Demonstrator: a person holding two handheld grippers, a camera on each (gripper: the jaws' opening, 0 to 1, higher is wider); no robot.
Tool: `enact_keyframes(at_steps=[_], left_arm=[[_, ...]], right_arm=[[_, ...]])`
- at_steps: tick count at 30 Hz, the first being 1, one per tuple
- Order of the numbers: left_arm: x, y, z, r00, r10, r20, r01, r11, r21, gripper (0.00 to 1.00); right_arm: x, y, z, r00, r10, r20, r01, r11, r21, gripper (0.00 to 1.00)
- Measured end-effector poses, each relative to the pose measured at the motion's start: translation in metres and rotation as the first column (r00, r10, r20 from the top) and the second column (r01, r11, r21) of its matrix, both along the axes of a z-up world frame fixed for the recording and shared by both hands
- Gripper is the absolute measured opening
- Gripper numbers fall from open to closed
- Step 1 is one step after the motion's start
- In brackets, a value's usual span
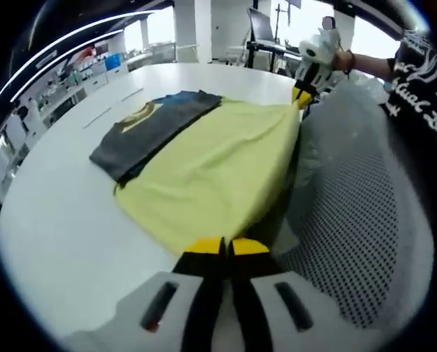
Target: Fold the garment on the visible template until the final outline fits inside the template.
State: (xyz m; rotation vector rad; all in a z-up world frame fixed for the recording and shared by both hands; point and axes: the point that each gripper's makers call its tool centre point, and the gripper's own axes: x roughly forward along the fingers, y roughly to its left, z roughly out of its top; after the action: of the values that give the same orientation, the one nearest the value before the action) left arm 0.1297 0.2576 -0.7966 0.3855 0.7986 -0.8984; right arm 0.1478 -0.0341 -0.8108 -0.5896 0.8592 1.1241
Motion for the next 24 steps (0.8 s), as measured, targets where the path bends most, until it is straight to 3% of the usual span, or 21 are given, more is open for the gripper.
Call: enact_keyframes(at_steps=[9, 16, 24], left_arm=[[-0.014, -0.003, 0.004, 0.999, -0.017, -0.044, 0.017, 1.0, -0.012, 0.0], [-0.001, -0.002, 0.021, 0.999, -0.047, -0.015, 0.047, 0.999, 0.01, 0.0], [0.02, 0.001, 0.041, 1.0, 0.006, -0.021, -0.006, 1.0, -0.008, 0.0]], right_arm=[[-0.003, -0.004, 0.007, 1.0, 0.007, 0.008, -0.007, 1.0, -0.021, 0.0], [0.01, -0.005, 0.025, 0.998, 0.017, 0.062, -0.016, 1.0, -0.026, 0.0], [0.033, -0.005, 0.044, 0.99, 0.011, 0.144, -0.008, 1.0, -0.022, 0.0]])
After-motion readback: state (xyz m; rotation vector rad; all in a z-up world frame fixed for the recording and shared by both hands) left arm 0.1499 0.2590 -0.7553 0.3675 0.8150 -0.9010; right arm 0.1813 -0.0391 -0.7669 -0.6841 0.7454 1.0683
